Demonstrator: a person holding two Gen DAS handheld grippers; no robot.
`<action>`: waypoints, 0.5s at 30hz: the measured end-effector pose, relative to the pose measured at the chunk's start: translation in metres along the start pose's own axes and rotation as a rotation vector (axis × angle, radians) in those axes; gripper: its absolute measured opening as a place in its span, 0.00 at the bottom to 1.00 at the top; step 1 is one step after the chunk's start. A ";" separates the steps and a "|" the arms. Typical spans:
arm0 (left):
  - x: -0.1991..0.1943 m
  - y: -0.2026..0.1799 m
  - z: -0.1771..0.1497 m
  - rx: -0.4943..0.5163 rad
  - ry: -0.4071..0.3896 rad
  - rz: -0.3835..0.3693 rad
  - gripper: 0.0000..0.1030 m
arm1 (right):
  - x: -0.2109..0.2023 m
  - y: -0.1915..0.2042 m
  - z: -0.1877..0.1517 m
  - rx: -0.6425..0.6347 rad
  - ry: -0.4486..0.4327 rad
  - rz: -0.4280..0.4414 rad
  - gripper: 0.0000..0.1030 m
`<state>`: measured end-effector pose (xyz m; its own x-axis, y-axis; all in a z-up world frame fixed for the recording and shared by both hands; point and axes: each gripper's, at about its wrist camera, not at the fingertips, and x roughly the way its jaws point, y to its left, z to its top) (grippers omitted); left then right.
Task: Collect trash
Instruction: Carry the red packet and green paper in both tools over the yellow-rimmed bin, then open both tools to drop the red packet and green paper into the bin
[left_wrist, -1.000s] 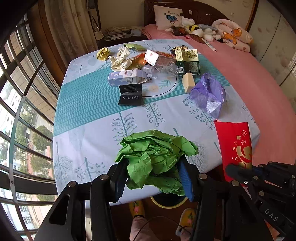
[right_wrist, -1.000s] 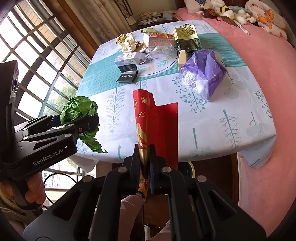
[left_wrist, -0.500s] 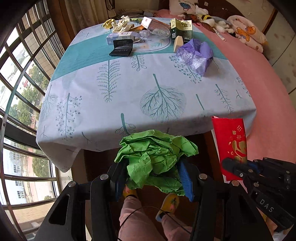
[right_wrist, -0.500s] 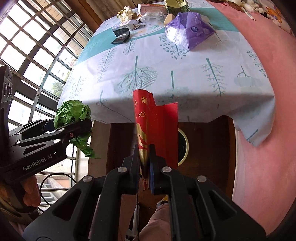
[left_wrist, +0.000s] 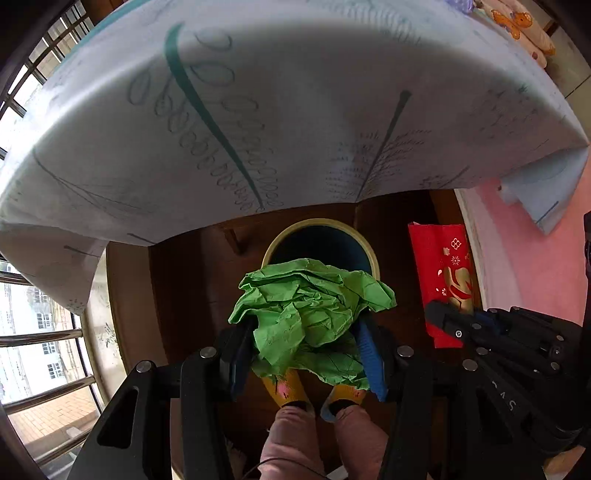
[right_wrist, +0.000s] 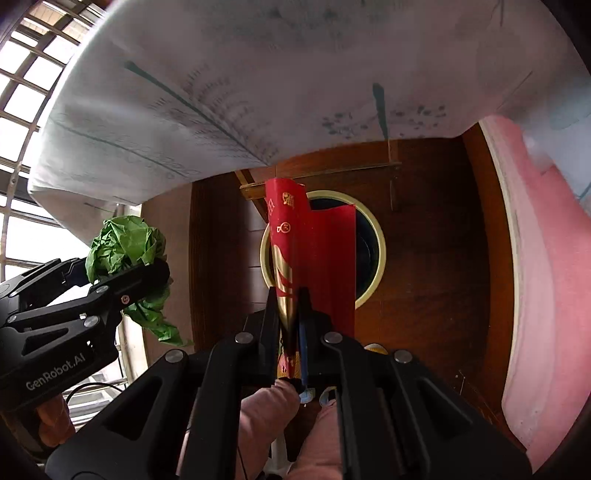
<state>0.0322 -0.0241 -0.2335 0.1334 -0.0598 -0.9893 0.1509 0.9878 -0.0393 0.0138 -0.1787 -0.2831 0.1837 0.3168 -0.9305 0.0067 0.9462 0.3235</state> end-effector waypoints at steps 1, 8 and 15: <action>0.016 0.001 -0.001 0.003 0.006 -0.002 0.49 | 0.017 -0.005 -0.001 -0.001 0.000 -0.009 0.06; 0.120 0.008 -0.004 0.000 0.026 -0.038 0.50 | 0.128 -0.042 -0.011 0.022 0.032 -0.011 0.06; 0.182 0.008 -0.001 0.017 0.022 -0.050 0.58 | 0.193 -0.061 -0.022 0.032 0.052 -0.025 0.19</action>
<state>0.0571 -0.0270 -0.4141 0.1033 -0.1057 -0.9890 0.1739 0.9809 -0.0867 0.0274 -0.1742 -0.4863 0.1319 0.2965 -0.9459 0.0421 0.9517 0.3042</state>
